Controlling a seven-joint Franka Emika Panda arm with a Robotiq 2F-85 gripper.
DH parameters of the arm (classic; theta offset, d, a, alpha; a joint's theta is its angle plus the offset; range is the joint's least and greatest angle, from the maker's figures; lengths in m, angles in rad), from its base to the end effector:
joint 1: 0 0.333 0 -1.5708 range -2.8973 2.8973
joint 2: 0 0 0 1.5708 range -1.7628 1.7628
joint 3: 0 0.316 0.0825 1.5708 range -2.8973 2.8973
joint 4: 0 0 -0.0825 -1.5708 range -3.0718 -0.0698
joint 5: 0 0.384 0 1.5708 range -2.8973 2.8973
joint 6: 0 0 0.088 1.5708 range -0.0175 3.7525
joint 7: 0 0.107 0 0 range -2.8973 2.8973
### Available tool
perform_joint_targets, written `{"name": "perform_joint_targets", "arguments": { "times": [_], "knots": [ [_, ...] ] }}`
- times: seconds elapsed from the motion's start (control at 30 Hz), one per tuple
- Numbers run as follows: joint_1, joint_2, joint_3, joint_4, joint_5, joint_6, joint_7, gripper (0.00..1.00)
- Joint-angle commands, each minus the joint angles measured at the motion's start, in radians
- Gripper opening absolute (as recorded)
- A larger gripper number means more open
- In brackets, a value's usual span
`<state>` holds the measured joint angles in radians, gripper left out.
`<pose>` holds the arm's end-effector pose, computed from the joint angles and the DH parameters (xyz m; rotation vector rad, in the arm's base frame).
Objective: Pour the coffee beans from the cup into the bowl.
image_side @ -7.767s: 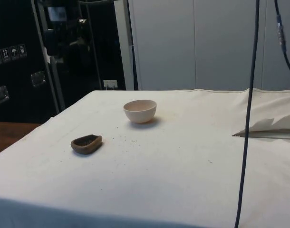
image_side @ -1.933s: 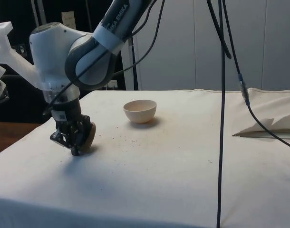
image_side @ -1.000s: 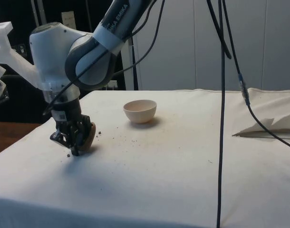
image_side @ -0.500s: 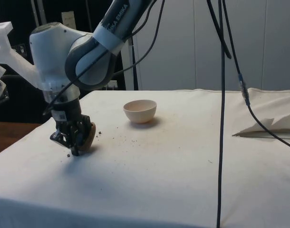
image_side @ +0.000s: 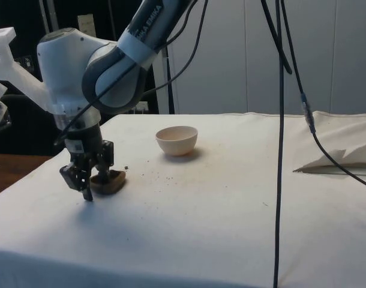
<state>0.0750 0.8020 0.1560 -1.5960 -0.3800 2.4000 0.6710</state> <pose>0.6801 0.1429 0.1651 2.9994 -0.3143 0.1238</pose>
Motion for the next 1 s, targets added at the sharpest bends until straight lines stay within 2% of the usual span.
{"name": "perform_joint_targets", "arguments": {
  "times": [0.0,0.1,0.13,0.17,0.2,0.3,0.47,0.63,0.7,0.73,0.77,0.8,0.97],
  "knots": [
    [0.001,0.0,0.0,0.001,0.001,0.0,0.002,0.51],
    [0.001,0.0,0.0,0.001,0.001,0.0,0.002,0.66],
    [0.001,0.0,0.0,0.001,0.001,0.0,0.002,0.76],
    [0.0,0.0,0.0,0.0,0.0,0.0,0.0,0.81],
    [0.001,0.0,0.0,0.001,0.001,0.0,0.002,0.81],
    [0.001,0.001,0.0,0.002,0.001,0.0,0.002,0.99],
    [0.0,0.0,0.0,0.0,0.0,0.0,0.0,1.0],
    [0.005,0.001,0.001,0.005,0.0,-0.006,0.006,1.0],
    [0.011,-0.003,0.001,0.009,-0.002,-0.019,0.01,1.0],
    [0.011,-0.003,0.001,0.009,-0.002,-0.019,0.01,1.0],
    [0.004,-0.001,0.003,0.005,-0.001,-0.005,0.002,1.0],
    [0.015,-0.005,0.002,0.015,-0.005,-0.033,0.015,1.0],
    [0.023,-0.006,0.007,0.035,-0.019,-0.076,0.029,1.0]
  ]
}}
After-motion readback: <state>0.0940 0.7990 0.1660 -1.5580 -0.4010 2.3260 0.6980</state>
